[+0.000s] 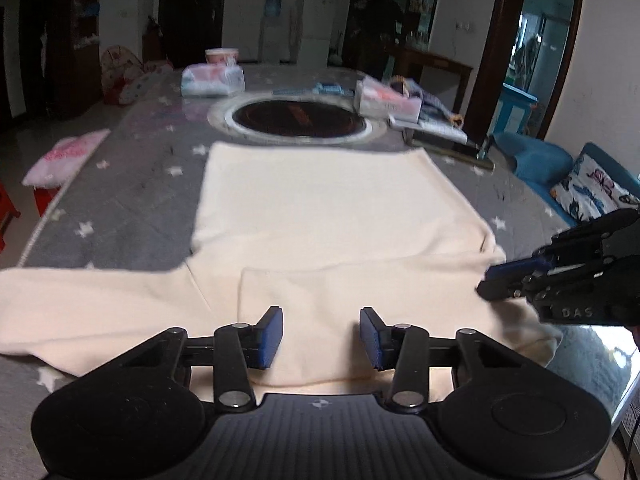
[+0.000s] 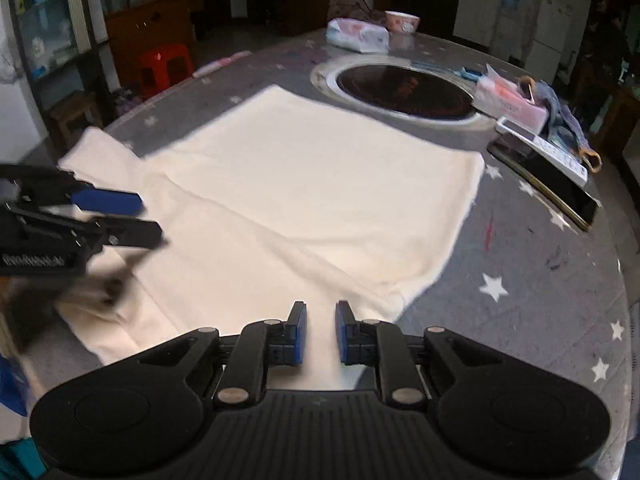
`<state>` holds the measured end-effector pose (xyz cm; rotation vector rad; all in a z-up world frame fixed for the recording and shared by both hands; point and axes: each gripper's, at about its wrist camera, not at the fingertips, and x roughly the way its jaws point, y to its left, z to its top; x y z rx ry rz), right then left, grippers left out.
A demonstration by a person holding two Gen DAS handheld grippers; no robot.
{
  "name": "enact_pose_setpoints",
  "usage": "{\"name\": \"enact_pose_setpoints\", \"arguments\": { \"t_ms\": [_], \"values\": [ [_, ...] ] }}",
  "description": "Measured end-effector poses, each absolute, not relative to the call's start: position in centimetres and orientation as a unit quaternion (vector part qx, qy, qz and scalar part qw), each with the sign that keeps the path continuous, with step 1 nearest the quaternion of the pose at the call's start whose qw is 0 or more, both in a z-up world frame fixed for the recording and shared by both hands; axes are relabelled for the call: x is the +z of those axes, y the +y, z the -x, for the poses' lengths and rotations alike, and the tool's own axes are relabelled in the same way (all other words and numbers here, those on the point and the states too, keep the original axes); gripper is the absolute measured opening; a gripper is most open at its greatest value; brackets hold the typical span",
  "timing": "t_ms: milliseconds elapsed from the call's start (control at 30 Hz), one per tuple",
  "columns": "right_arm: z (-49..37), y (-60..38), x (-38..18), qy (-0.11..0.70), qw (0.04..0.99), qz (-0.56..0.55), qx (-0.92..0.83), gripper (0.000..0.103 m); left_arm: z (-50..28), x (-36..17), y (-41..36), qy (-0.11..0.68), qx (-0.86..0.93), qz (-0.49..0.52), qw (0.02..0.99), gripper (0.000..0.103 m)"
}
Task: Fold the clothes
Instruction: 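Grasp a sleeve with the right gripper and fold it across the shirt body, then grasp the other sleeve cuff with the left gripper and lift it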
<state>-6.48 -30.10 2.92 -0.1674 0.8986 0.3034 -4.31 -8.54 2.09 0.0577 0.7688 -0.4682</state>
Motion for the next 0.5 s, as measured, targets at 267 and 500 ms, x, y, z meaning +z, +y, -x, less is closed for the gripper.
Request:
{"name": "enact_pose_setpoints", "arguments": {
  "t_ms": [267, 500],
  "values": [
    [5.1, -30.5, 3.3, 0.429, 0.889, 0.067, 0.144, 0.014, 4.4, 2.6, -6.1, 0.365, -0.206, 0.01, 0.908, 0.045],
    [4.7, -29.1, 3.5, 0.427, 0.887, 0.065, 0.16, 0.015, 4.2, 3.8, -0.7, 0.356, -0.127, 0.045, 0.925, 0.047]
  ]
}}
